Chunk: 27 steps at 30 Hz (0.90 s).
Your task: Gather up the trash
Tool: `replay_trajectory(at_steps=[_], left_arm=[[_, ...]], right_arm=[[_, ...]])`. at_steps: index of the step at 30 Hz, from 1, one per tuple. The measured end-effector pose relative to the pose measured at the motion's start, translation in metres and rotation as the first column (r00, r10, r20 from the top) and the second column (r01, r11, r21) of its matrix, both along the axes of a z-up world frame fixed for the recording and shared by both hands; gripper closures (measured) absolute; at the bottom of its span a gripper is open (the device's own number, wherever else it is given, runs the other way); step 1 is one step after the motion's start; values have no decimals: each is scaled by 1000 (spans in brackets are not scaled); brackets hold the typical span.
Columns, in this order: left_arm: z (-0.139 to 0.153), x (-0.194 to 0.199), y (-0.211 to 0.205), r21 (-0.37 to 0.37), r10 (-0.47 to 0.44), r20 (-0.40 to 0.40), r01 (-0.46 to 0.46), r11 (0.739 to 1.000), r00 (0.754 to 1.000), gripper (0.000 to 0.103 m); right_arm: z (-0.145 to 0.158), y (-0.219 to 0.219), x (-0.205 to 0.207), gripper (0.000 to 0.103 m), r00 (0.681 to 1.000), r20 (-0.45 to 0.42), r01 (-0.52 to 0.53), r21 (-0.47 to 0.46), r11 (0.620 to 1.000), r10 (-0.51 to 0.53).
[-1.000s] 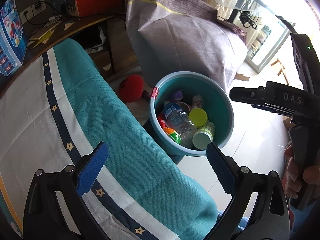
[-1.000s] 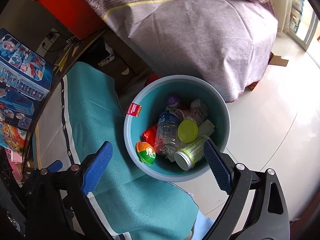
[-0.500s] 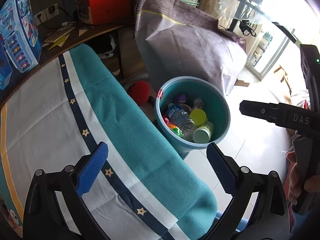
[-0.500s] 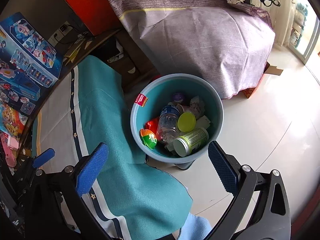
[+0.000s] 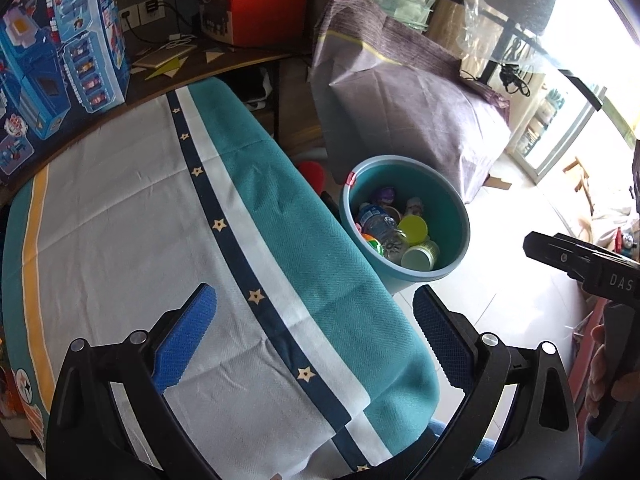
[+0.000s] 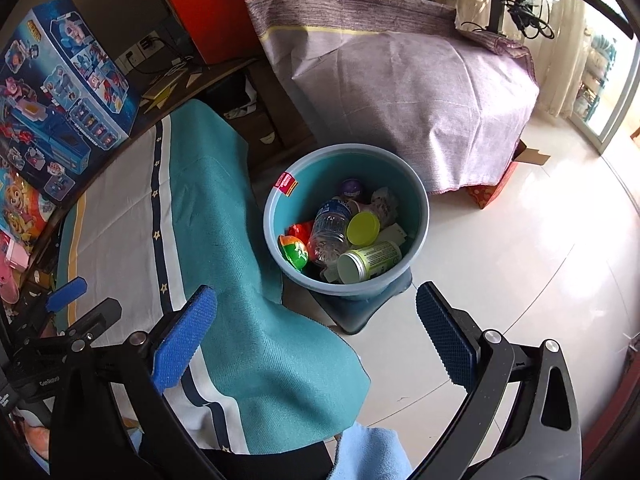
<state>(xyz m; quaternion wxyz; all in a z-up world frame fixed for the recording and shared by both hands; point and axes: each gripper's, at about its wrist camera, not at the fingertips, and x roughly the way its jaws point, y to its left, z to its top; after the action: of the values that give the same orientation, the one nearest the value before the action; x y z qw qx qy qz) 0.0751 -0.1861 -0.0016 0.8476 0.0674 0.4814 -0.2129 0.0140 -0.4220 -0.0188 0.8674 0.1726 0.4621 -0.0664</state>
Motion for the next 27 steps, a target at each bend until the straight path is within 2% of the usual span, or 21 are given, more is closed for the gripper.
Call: replay_trajectory(at_steps=[10, 27], left_arm=[[5, 1, 15, -27, 48, 1, -48, 998, 999, 4], [-2, 1, 20, -18, 80, 15, -80, 997, 997, 4]], right_arm=[[2, 21, -2, 7, 999, -1, -54, -59, 997, 54], [-19, 21, 3, 7, 998, -37, -56, -46, 997, 54]])
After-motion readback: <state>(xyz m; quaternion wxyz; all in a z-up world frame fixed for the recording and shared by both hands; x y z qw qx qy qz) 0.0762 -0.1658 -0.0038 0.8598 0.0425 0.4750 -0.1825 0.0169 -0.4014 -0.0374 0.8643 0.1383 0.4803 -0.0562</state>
